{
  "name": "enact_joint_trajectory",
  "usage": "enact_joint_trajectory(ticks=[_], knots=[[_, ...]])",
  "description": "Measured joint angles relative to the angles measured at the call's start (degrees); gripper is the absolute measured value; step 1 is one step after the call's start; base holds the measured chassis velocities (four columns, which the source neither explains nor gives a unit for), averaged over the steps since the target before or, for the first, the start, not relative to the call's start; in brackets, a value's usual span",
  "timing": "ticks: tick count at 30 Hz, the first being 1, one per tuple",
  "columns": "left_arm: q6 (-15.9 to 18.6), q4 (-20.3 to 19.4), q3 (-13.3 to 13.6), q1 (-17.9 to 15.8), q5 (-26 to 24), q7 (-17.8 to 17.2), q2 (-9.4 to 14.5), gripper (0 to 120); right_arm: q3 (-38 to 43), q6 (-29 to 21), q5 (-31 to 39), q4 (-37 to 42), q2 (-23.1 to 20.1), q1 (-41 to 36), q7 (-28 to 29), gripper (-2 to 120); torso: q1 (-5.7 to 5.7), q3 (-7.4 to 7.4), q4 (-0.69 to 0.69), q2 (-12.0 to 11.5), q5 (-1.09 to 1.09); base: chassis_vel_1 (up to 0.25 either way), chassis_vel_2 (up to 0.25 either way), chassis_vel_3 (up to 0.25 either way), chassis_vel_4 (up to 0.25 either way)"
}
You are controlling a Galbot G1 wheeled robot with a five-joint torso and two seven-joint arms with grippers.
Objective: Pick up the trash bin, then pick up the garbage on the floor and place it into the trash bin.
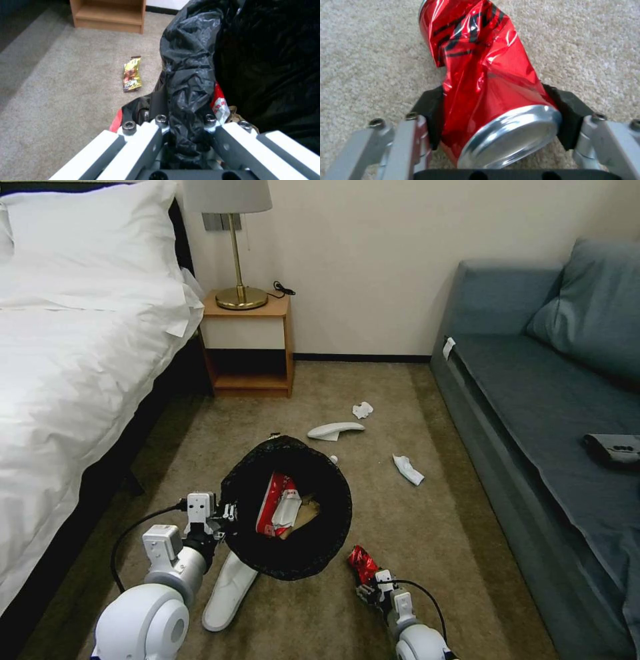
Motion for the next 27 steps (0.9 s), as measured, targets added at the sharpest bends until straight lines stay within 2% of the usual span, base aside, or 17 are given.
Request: enact_joint_trajectory(ticks=[4,19,24,27], knots=[[-0.06,0.01,0.07,0.01,0.17,0.06,-0.01,2,0.15,0.31,-0.17,0.21,-0.14,-0.04,0.14,54,0.00,0.01,-0.03,0.00,0.04,0.000,0.000,0.000,0.000],[-0.24,0.22,0.10,-0.01,0.28,0.21,0.16,2,0.76,1.18,-0.83,1.01,-0.39,-0.60,0.68,50,0.00,0.02,-0.03,-0.01,0.05,0.000,0.000,0.000,0.000],[-0.30,0.72,-0.12,-0.06,0.22,0.23,0.55,2,0.99,1.44,-0.77,4.00,-1.12,-1.60,1.58,50,0.00,0.02,-0.04,-0.02,0.10,0.000,0.000,0.000,0.000],[-0.36,1.35,-0.17,-0.21,0.18,0.23,0.74,2,1.55,2.07,-0.84,7.34,-2.32,-2.13,2.29,50,0.00,0.02,-0.02,-0.02,0.05,0.000,0.000,0.000,0.000]])
